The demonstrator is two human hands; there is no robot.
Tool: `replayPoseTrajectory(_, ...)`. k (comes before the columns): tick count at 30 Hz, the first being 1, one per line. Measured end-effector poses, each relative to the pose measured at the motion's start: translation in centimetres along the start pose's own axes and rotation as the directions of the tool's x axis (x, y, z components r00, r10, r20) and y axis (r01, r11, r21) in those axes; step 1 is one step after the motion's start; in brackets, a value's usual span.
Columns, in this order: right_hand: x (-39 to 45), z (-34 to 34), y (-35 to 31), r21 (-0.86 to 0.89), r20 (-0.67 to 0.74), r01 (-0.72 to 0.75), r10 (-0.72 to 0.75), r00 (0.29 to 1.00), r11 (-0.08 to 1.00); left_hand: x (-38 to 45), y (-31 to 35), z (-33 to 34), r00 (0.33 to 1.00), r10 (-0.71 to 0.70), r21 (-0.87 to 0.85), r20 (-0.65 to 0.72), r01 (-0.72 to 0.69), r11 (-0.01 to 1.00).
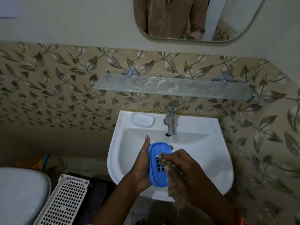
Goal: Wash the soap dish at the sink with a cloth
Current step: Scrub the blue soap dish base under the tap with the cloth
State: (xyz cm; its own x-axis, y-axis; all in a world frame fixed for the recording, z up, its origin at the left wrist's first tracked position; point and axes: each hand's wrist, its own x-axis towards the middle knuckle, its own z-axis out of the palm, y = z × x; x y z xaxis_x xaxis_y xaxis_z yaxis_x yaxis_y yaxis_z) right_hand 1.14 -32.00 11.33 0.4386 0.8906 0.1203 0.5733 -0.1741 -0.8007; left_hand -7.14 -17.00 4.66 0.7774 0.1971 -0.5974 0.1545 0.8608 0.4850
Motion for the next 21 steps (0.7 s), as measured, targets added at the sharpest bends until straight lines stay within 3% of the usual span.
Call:
replayPoseTrajectory(6, 1.1, 2.5, -1.8, -0.324, 0.01, 0.121, -0.125, 0.992, 0.938, -1.3, -0.5, -1.5, 0.999, -0.024, 0.054, 0.025, 0.022, 0.998)
replayPoseTrajectory(11, -0.1, 4.4, -2.7, -0.356, 0.283, 0.19, -0.088, 0.955, 0.915, -2.2, 1.2, -2.7, 0.997, -0.077, 0.051, -0.013, 0.078, 0.996)
replayPoseTrajectory(13, 0.0, 4.2, -2.9, -0.345, 0.324, 0.167, -0.05, 0.945, 0.924, -2.3, 1.4, -3.1, 0.995, -0.094, 0.058, -0.024, 0.095, 0.994)
replayPoseTrajectory(16, 2.1, 3.6, -3.2, -0.439, 0.18, 0.124, -0.048, 0.983, 0.89, -2.2, 1.3, -3.2, 0.998, -0.066, 0.062, 0.006, 0.065, 0.996)
replayPoseTrajectory(21, 3.0, 5.0, -4.7, -0.523, -0.027, -0.174, 0.188, 0.982, 0.834, -1.9, 2.4, -2.4, 0.998, 0.048, 0.104, -0.04, -0.043, 0.994)
